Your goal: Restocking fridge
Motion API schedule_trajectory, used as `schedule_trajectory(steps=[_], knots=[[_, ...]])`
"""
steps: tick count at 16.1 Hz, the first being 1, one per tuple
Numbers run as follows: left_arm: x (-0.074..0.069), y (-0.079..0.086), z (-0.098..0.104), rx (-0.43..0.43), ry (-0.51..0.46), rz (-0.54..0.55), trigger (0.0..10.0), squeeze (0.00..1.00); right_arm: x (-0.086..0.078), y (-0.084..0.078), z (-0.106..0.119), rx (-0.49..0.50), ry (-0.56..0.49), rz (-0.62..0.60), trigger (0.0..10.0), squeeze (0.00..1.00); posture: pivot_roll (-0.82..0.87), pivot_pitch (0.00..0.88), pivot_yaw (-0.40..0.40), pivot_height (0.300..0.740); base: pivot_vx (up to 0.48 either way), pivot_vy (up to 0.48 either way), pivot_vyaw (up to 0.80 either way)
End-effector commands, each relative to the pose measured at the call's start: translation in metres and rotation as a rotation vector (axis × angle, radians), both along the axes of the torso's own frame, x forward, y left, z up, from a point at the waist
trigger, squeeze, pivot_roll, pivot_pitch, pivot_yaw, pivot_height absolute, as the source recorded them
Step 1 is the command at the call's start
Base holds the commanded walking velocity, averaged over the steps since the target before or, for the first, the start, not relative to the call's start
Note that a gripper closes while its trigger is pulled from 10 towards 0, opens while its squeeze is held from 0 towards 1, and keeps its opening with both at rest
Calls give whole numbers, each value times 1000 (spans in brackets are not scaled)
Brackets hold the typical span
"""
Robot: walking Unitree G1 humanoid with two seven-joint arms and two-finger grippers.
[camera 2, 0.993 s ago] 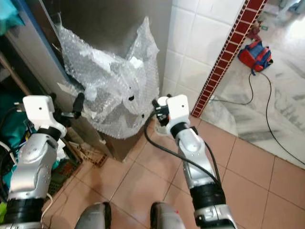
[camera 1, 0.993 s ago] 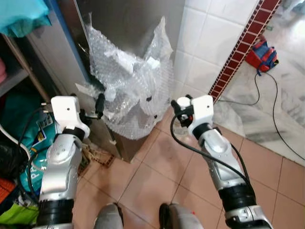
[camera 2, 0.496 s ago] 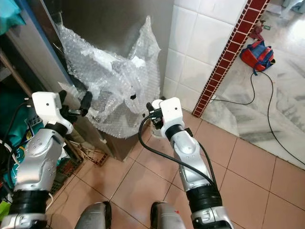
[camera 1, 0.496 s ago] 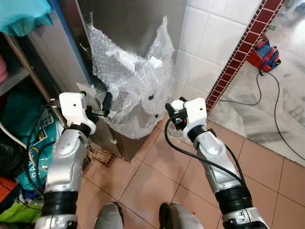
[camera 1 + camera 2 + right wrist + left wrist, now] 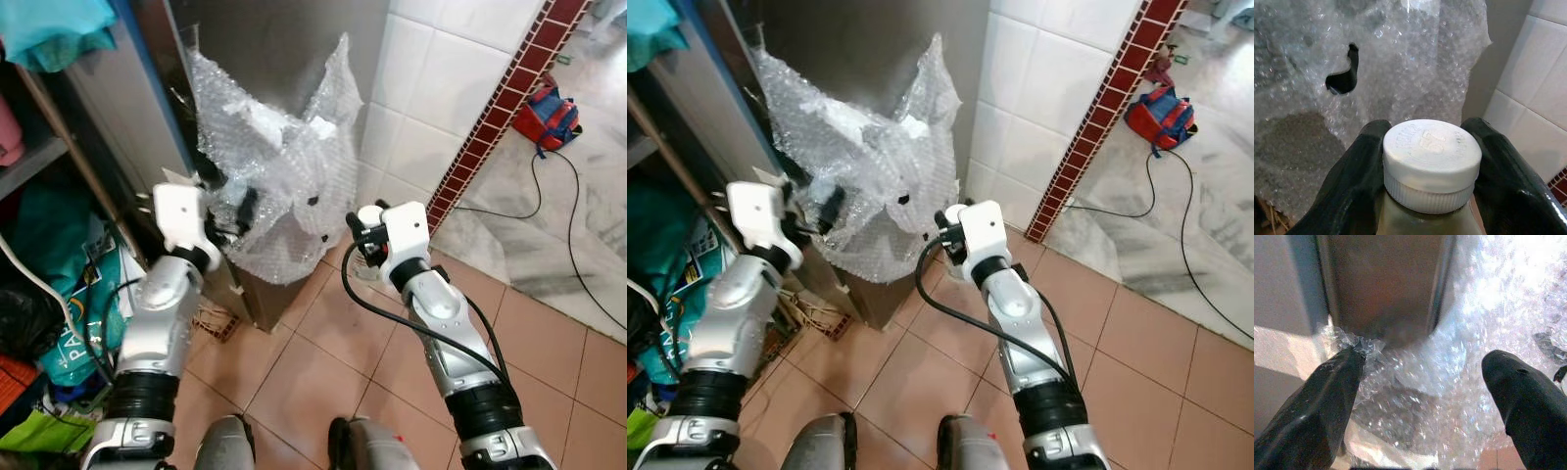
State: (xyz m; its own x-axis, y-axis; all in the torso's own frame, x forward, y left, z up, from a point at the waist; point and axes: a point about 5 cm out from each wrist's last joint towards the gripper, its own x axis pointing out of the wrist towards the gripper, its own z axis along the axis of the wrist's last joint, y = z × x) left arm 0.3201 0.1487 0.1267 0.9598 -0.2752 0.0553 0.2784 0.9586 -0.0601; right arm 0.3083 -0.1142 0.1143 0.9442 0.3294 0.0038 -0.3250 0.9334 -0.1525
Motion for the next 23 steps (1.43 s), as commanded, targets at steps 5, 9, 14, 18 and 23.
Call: schedule_trajectory(steps=[5,9,14,18,23], knots=[[3,-39,-8,57,22,-188,10000,0,-5,-21,2,-15,-19,-71,10000,0,0,141,-37,740,0,0,0],[14,-34,3,70,-56,-68,10000,0,-5,-25,2,-20,-20,-85,10000,0,-5,140,-37,740,0,0,0],[21,-12,15,52,-123,71,10000,0,-5,-22,1,-17,-16,-79,10000,0,2,141,-38,740,0,0,0],[26,-7,17,26,-138,115,10000,0,-4,-22,1,-18,-15,-78,10000,0,-5,142,-38,740,0,0,0],[41,-18,18,8,-104,14,10000,0,-4,-25,3,-26,-20,-86,10000,0,-25,136,-44,740,0,0,0]])
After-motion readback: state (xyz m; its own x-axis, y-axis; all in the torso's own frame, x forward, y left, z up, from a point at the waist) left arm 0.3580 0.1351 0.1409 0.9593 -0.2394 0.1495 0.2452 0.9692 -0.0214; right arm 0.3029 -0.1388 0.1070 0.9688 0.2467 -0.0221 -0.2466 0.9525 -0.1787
